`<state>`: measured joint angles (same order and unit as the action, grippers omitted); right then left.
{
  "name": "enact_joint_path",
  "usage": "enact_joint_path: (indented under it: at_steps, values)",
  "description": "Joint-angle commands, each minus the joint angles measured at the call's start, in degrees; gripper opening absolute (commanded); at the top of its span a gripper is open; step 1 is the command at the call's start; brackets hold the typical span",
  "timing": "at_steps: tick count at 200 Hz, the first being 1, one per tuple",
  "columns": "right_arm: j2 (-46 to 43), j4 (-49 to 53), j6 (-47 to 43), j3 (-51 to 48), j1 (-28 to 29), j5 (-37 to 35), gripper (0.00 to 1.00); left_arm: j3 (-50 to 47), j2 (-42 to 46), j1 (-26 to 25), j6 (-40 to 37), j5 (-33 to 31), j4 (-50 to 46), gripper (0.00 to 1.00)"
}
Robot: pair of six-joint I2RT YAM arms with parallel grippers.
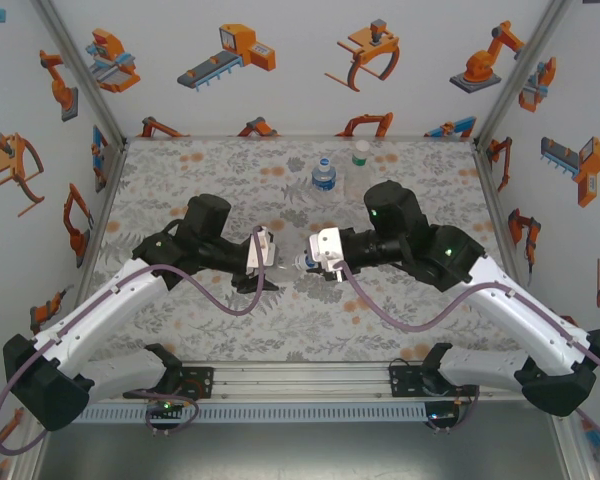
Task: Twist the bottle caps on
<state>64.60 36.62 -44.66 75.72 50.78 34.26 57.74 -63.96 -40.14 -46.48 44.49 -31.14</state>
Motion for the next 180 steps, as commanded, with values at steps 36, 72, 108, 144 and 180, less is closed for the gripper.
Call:
enact_joint_path:
  at_steps: [36,72,108,144,180]
  values:
    - [-1.24,-2.71,4.52,-0.76,0.44,-1.74,0.1,1.96,0.08,-0.2,-1.55,2.24,-0.68,0.0]
    - [-3.99,-9.36,13.33,-5.08,0.43,-4.63,0.0,1.92,0.62,-0.2,-1.91,3.71,-0.68,0.0]
    - [-6.97,-18.91,28.43,-10.87,0.37,-9.35,0.0,1.74,1.03,-0.14,-2.2,4.8,-0.39,0.0]
    - [-8.93,-25.63,50.71,-15.26,0.37,-20.4,0.0,1.6,1.46,-0.2,-2.12,5.26,-0.14,0.0]
    - [-10.35,-25.74,76.28,-18.29,0.37,-32.22,0.0,1.02,1.99,-0.05,-0.28,4.74,2.14,0.0]
